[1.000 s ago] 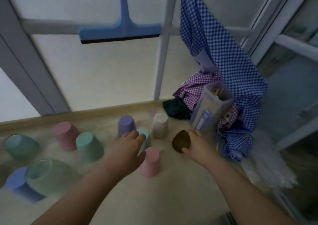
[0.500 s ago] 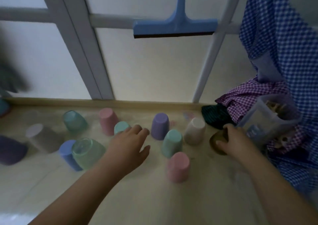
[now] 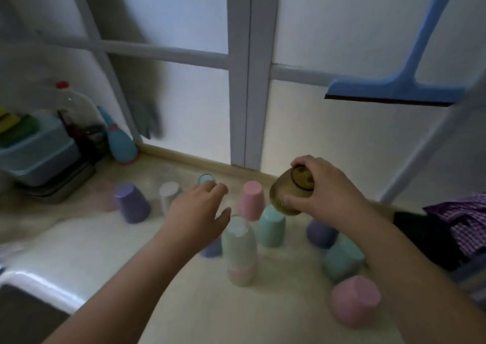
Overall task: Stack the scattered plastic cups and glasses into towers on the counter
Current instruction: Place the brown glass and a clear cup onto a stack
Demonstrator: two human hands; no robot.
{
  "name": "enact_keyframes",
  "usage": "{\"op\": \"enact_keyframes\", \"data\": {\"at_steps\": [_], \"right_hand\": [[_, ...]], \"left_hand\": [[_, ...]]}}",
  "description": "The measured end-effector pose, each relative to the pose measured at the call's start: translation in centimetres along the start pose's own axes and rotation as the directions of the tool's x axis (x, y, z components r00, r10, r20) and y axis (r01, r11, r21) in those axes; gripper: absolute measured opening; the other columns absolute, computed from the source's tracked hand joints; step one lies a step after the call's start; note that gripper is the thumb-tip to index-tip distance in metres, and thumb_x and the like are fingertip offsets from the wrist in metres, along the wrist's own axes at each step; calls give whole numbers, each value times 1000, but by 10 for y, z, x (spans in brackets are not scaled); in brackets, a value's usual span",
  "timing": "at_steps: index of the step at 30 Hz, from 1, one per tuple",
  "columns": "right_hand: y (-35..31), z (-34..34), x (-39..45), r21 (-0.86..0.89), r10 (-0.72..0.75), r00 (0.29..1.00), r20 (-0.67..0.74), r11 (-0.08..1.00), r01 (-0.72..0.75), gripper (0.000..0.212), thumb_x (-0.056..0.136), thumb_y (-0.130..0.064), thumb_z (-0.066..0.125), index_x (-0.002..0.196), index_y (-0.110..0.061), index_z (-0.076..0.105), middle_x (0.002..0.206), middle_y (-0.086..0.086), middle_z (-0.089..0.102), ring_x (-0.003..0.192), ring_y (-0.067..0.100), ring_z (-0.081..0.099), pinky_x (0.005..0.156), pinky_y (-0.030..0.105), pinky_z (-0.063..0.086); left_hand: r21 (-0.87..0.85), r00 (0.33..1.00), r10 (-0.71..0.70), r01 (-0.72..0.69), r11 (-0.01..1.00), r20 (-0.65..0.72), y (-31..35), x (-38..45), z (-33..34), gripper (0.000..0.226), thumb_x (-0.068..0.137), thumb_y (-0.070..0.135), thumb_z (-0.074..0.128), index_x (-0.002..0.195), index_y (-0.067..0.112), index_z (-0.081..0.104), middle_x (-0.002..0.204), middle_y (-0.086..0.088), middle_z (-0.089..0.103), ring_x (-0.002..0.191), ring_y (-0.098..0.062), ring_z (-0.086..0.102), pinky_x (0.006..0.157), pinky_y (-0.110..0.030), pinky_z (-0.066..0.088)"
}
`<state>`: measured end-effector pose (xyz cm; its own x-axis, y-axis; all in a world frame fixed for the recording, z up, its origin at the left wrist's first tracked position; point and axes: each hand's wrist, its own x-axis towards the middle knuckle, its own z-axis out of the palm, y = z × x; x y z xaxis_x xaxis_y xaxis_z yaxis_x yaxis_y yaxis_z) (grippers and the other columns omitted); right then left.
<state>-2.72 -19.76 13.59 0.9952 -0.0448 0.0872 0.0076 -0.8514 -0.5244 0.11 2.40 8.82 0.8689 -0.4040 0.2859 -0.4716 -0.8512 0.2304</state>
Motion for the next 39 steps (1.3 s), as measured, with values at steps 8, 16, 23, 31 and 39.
{"op": "enact_keyframes", "data": {"at_steps": [8,16,23,31,39], "right_hand": [[-101,74,60,-10,-86,994,75,996,87,59,66,-36,75,116,-32,45,109,-9,48,100,16,53,90,37,48],[-158,156,113,-40,15,995,98,999,-11,62,69,-42,73,123,-31,43,108,-13,42,101,9,49,87,26,44],[-156,166,121,-66,183,981,58,982,-179,61,67,-39,75,120,-37,44,111,-18,48,104,6,50,91,26,43],[-146,162,109,5,208,977,53,978,-209,59,62,-35,81,101,-53,40,111,-35,41,107,-9,46,87,13,35],[-141,150,96,-3,207,977,-44,978,-207,59,63,-35,79,100,-56,39,108,-34,43,104,-10,45,79,3,36]], "left_hand": [[-10,982,-178,179,984,57,-141,-6,-11,35,82,33,55,114,17,54,111,-6,61,96,-29,59,67,-33,43],[27,955,-223,222,975,197,-280,42,-7,41,85,36,51,122,20,44,121,-5,54,104,-26,55,80,-36,49],[-66,939,-16,42,997,345,-306,119,58,50,81,35,54,124,14,39,125,-11,49,109,-33,50,82,-39,46],[-34,808,-96,142,989,582,-321,155,118,67,74,45,60,128,17,32,125,-12,49,110,-32,51,86,-40,45],[-216,925,-139,225,950,353,-312,150,83,56,64,32,71,110,16,43,110,-13,56,98,-32,54,76,-36,46]]}}
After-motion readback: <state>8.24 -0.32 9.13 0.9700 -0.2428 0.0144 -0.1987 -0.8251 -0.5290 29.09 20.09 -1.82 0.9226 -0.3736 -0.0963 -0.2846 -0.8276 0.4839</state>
